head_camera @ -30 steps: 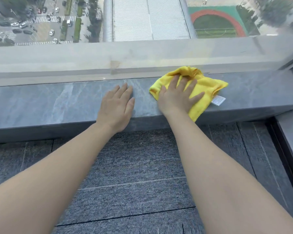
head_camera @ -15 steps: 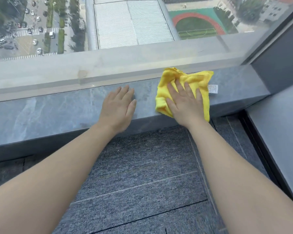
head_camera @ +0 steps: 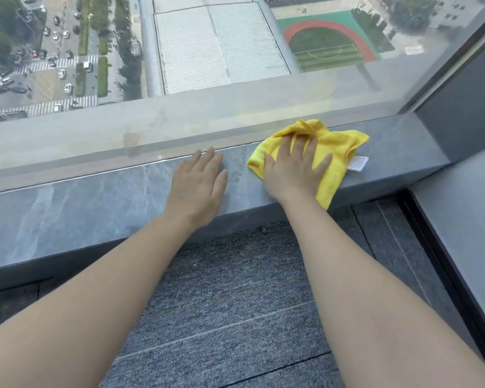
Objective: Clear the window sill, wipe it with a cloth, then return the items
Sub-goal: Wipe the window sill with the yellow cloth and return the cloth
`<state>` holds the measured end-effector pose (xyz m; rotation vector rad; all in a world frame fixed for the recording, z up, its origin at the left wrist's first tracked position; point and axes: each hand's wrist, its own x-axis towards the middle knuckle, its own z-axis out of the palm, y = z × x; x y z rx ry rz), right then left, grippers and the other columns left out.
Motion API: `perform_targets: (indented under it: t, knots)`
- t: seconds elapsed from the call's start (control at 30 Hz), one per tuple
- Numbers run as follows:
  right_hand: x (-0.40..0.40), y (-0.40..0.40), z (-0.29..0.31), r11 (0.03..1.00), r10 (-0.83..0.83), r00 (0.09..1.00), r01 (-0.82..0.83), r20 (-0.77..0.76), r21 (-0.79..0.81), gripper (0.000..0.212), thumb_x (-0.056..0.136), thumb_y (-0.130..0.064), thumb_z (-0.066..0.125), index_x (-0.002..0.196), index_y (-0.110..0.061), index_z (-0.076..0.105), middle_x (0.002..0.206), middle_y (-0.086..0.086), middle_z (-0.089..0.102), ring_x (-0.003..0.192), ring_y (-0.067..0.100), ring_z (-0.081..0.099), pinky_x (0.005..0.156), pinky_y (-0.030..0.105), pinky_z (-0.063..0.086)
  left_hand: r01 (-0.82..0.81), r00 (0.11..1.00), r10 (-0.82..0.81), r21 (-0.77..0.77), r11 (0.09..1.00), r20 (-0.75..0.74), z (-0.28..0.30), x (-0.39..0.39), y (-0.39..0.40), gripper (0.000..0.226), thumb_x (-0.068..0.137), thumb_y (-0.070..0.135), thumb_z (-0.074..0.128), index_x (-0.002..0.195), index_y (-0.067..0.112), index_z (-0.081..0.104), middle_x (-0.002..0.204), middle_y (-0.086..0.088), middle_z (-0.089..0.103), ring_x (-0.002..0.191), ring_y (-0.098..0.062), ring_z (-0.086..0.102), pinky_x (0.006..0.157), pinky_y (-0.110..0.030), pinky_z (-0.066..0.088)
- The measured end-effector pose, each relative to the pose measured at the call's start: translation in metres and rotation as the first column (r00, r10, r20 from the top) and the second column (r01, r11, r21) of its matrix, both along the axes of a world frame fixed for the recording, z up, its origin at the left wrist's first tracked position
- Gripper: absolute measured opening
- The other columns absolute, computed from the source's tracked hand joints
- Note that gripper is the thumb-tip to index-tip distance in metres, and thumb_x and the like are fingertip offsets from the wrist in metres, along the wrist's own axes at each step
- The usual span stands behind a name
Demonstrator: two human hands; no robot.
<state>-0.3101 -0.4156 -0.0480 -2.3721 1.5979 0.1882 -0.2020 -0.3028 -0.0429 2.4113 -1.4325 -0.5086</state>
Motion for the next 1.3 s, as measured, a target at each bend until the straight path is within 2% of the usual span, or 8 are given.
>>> perform_targets:
  t: [0.1, 0.2, 0.33, 0.53, 0.87, 0.97, 1.13, 1.3]
  knots:
    - [-0.023, 0.002, -0.001, 0.957, 0.283, 0.959, -0.281, 0.015, -0.065, 0.055, 0.098, -0.04, 0.018, 0.149, -0.023, 0.006, 0.16, 0.002, 0.003, 0.148, 0.023, -0.006, 0.116, 0.053, -0.004, 0.036, 0.999, -0.036, -0.008, 0.999, 0.011, -0.001, -0.01, -0.013, 0.069, 0.081, 0.041, 0.013, 0.143, 0.013, 0.027, 0.156, -0.008, 0.021, 0.145, -0.024, 0.013, 0.118, -0.034, 0.006]
    - [-0.044, -0.006, -0.002, 0.915, 0.4, 0.916, -0.398, 0.019, -0.063, 0.052, 0.098, -0.04, 0.02, 0.148, -0.032, 0.008, 0.16, -0.005, 0.006, 0.148, 0.018, 0.0, 0.118, 0.046, -0.003, 0.094, 0.996, -0.094, -0.031, 0.995, 0.007, -0.004, -0.026, -0.028, 0.075, 0.079, 0.049, 0.008, 0.143, 0.012, 0.027, 0.156, -0.008, 0.021, 0.145, -0.025, 0.014, 0.119, -0.036, 0.007]
    - [-0.068, -0.017, -0.004, 0.937, 0.345, 0.938, -0.343, 0.025, -0.065, 0.051, 0.098, -0.042, 0.021, 0.147, -0.035, 0.009, 0.16, -0.007, 0.005, 0.148, 0.018, 0.001, 0.118, 0.044, -0.002, 0.154, 0.988, -0.154, -0.061, 0.986, 0.005, -0.006, -0.047, -0.049, 0.093, 0.066, 0.055, -0.004, 0.142, 0.013, 0.027, 0.156, -0.009, 0.023, 0.145, -0.026, 0.015, 0.12, -0.039, 0.009]
    - [-0.095, -0.049, -0.006, 0.993, 0.103, 0.995, -0.102, 0.012, -0.066, 0.055, 0.097, -0.044, 0.02, 0.148, -0.03, 0.004, 0.16, -0.003, 0.0, 0.148, 0.021, -0.002, 0.118, 0.045, -0.002, 0.195, 0.981, -0.195, -0.004, 0.981, 0.009, -0.005, -0.065, -0.071, 0.07, 0.081, 0.042, 0.012, 0.142, 0.014, 0.029, 0.155, -0.007, 0.026, 0.144, -0.026, 0.016, 0.119, -0.04, 0.01]
    - [-0.098, -0.106, -0.001, 0.978, -0.207, 0.978, 0.207, -0.014, 0.016, 0.058, 0.097, -0.043, 0.016, 0.149, -0.021, 0.002, 0.16, 0.003, -0.004, 0.147, 0.025, -0.009, 0.116, 0.051, -0.005, 0.231, 0.973, -0.233, 0.1, 0.968, 0.004, 0.012, -0.076, -0.101, 0.074, 0.078, 0.046, 0.006, 0.141, 0.015, 0.03, 0.155, -0.004, 0.025, 0.145, -0.025, 0.014, 0.119, -0.037, 0.009]
    - [-0.099, -0.11, -0.003, 0.989, -0.143, 0.99, 0.143, 0.0, -0.025, 0.056, 0.098, -0.039, 0.017, 0.149, -0.019, 0.005, 0.16, 0.003, 0.0, 0.147, 0.024, -0.007, 0.117, 0.051, -0.005, 0.287, 0.955, -0.292, 0.079, 0.955, 0.059, 0.006, -0.09, -0.116, 0.079, 0.077, 0.051, -0.001, 0.136, 0.015, 0.037, 0.151, -0.006, 0.032, 0.14, -0.028, 0.023, 0.117, -0.04, 0.014]
    - [-0.127, -0.097, -0.002, 0.977, 0.198, 0.979, -0.194, 0.044, -0.092, 0.051, 0.098, -0.033, 0.025, 0.148, -0.026, 0.015, 0.159, -0.002, 0.012, 0.148, 0.021, 0.005, 0.118, 0.041, 0.003, 0.23, 0.97, -0.237, 0.1, 0.968, 0.056, 0.002, -0.114, -0.132, 0.053, 0.094, 0.041, 0.016, 0.136, 0.015, 0.035, 0.155, -0.003, 0.026, 0.143, -0.027, 0.015, 0.116, -0.044, 0.008]
    - [-0.134, -0.1, -0.007, 0.994, 0.027, 0.999, -0.024, 0.034, -0.108, 0.055, 0.097, -0.04, 0.024, 0.148, -0.026, 0.01, 0.16, -0.001, 0.006, 0.147, 0.025, 0.002, 0.118, 0.045, 0.002, 0.282, 0.959, -0.282, 0.049, 0.958, -0.009, 0.011, -0.131, -0.146, 0.071, 0.079, 0.044, 0.011, 0.139, 0.014, 0.034, 0.153, -0.004, 0.03, 0.142, -0.024, 0.021, 0.116, -0.039, 0.012]
